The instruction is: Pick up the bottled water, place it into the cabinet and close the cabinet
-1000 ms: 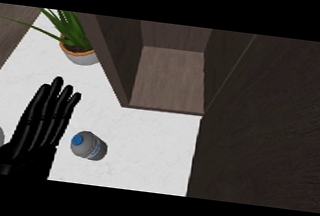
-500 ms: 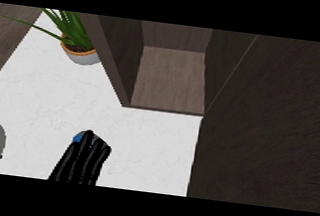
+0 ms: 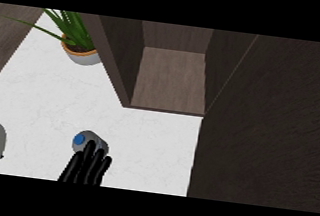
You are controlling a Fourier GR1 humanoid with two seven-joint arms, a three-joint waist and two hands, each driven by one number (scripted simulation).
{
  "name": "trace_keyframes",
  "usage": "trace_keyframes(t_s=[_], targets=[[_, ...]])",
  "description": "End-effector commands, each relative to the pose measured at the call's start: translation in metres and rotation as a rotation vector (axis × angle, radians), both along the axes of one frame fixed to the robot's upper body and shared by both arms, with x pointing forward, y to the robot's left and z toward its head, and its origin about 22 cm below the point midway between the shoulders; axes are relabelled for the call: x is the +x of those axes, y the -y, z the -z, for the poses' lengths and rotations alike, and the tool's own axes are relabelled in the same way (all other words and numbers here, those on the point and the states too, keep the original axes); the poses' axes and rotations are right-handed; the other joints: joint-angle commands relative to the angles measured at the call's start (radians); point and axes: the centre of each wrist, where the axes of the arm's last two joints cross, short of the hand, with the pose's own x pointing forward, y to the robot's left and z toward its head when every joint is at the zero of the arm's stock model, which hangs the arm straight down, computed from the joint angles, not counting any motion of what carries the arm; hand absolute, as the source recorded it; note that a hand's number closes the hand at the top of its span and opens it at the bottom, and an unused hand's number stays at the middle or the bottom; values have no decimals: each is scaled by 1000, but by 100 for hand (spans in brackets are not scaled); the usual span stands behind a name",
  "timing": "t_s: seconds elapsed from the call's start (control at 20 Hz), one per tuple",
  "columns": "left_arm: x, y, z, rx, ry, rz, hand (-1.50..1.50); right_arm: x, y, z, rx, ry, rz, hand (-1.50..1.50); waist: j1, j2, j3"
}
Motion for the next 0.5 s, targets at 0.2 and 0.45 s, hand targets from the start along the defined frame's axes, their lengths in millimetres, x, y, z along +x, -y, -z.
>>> trace_keyframes(t_s=[0.2,0.45], targets=[[-20,2,-19,-12,54,-22,-150,-38,1,-37,54,60,-59,-150,-10,-2,0],[-27,4,-15,-23,26,-59,-150,-44,-1,-31,81,35,-50,-150,-10,-7,0]])
